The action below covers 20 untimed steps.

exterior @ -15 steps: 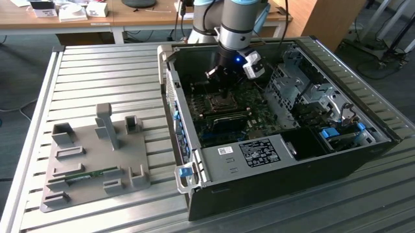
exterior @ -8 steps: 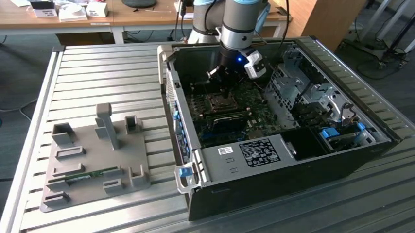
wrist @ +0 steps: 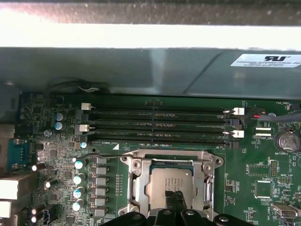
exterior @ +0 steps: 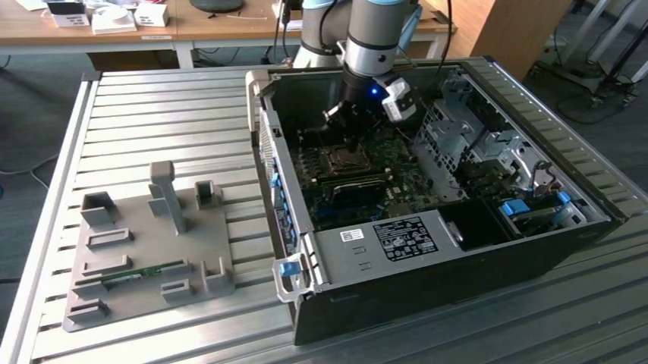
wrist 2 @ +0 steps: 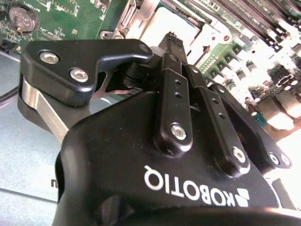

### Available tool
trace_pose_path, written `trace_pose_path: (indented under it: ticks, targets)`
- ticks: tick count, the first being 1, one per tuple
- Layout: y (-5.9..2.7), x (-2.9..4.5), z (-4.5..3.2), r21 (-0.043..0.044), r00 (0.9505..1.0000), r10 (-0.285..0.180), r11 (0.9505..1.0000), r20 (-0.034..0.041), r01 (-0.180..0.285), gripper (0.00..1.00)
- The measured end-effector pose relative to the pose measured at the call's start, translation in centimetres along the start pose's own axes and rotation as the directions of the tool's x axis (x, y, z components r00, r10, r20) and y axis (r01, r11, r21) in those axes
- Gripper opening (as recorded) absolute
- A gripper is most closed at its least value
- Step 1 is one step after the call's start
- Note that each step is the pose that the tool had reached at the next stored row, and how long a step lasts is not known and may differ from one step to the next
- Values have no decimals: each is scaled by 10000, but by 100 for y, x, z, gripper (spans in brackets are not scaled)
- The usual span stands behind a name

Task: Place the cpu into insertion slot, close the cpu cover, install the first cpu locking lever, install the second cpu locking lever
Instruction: 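Install the first cpu locking lever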

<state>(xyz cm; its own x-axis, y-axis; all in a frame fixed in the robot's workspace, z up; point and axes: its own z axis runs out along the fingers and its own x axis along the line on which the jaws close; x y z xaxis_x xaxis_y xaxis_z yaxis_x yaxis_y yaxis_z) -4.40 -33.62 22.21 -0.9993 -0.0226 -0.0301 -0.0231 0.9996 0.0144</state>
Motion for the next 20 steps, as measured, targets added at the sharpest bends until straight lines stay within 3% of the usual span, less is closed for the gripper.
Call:
trace_pose_path:
  ticks: [20]
  targets:
    - [1,-2,-77,0,10000,0,10000,0,0,11]
